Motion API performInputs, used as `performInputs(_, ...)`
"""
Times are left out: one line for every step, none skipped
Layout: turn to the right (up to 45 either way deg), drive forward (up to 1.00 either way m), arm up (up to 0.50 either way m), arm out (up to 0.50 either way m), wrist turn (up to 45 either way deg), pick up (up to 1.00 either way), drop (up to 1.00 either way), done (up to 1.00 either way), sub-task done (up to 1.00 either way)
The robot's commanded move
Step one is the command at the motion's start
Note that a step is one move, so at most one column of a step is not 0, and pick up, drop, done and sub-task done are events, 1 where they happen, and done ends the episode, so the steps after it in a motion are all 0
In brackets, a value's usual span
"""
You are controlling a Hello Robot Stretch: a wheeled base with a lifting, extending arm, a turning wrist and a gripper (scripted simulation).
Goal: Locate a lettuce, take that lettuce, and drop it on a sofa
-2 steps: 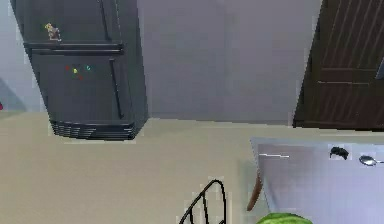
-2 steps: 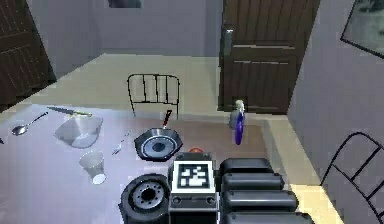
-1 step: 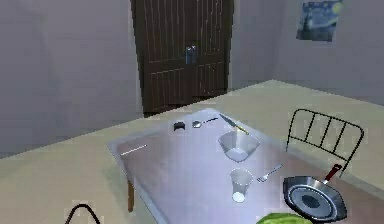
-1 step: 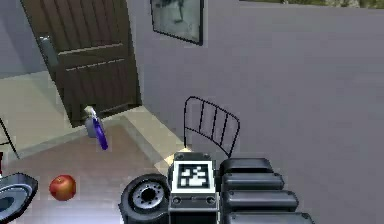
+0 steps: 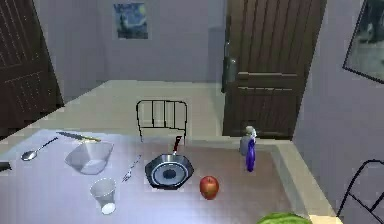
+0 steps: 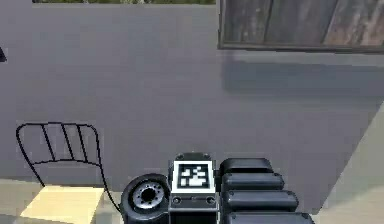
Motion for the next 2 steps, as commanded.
performInputs(-45.0, 0.0, 0.0, 0.0, 0.0, 0.0, 0.0, 0.0, 0.0)
performInputs(-45.0, 0.0, 0.0, 0.0, 0.0, 0.0, 0.0, 0.0, 0.0)
